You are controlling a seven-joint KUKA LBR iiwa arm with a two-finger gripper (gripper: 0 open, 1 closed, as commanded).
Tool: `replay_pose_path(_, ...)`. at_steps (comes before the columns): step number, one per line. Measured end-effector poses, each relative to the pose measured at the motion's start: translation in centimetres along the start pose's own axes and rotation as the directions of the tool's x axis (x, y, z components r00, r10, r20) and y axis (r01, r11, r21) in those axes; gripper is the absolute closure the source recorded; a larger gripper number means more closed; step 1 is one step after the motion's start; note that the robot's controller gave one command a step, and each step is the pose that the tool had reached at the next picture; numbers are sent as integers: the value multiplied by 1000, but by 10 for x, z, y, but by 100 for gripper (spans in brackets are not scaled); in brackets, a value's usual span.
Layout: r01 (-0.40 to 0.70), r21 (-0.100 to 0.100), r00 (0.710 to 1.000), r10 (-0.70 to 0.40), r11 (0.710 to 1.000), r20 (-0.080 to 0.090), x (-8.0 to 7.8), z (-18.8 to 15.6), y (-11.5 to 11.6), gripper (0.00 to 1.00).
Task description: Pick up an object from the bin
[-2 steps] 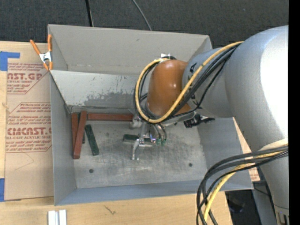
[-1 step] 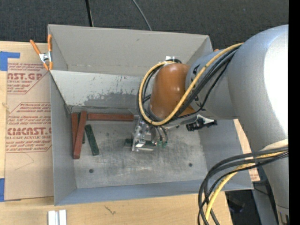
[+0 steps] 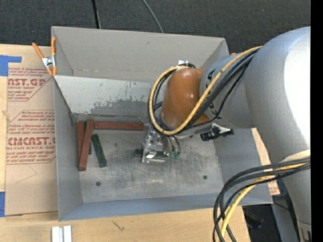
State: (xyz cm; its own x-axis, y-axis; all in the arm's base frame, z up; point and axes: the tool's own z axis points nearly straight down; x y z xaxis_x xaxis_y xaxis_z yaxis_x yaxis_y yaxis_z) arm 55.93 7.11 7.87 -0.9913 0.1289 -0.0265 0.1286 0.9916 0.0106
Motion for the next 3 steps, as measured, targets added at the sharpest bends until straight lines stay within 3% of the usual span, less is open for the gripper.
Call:
replay_pose_path(1, 0, 3, 1000, 0, 1000, -9, 2, -4, 0, 100)
replay_pose_path(2, 1, 9, 1000, -1, 1000, -29, 5, -20, -1, 100)
replay_pose_path(3, 1, 10, 1000, -1, 1000, -31, 4, -42, -1, 100)
